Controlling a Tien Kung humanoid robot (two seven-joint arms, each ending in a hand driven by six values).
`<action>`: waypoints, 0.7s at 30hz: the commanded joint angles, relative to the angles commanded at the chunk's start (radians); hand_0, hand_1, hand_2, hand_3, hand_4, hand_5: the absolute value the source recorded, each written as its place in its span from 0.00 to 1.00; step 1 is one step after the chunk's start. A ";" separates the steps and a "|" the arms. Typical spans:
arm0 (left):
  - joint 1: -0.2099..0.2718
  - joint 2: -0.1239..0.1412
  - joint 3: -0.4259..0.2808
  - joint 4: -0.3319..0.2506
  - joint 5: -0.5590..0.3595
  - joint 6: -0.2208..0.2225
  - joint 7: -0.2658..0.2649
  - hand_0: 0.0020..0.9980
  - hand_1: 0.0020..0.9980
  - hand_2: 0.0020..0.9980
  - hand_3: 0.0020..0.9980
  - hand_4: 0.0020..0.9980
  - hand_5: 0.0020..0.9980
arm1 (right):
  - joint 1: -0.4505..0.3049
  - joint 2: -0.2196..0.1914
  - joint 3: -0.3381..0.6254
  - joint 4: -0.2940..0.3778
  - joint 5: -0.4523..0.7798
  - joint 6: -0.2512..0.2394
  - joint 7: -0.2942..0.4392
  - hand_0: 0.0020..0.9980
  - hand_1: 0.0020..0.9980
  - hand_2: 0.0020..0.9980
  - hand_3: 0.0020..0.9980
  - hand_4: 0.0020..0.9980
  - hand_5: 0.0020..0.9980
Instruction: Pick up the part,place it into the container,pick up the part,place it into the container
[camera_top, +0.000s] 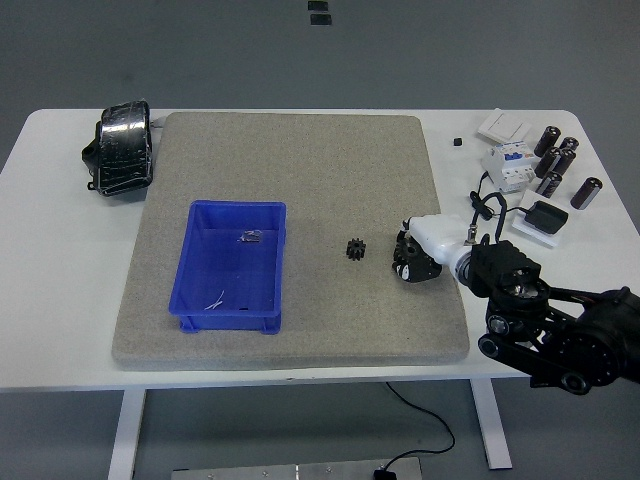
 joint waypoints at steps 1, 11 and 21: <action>0.000 0.000 0.000 0.000 0.000 0.000 0.000 0.66 0.64 0.58 0.57 0.67 0.49 | 0.000 0.000 -0.001 0.000 0.000 -0.001 0.001 0.32 0.51 0.53 0.68 0.60 0.31; 0.000 0.001 0.001 0.000 -0.006 0.003 -0.005 0.66 0.64 0.58 0.57 0.67 0.51 | 0.002 -0.004 -0.008 -0.001 -0.002 -0.018 0.013 0.37 0.53 0.51 0.65 0.42 0.10; 0.001 0.002 0.004 0.000 -0.014 0.008 -0.012 0.66 0.64 0.59 0.58 0.68 0.57 | 0.002 -0.009 -0.006 0.006 -0.026 -0.067 0.026 0.36 0.50 0.43 0.45 0.43 0.00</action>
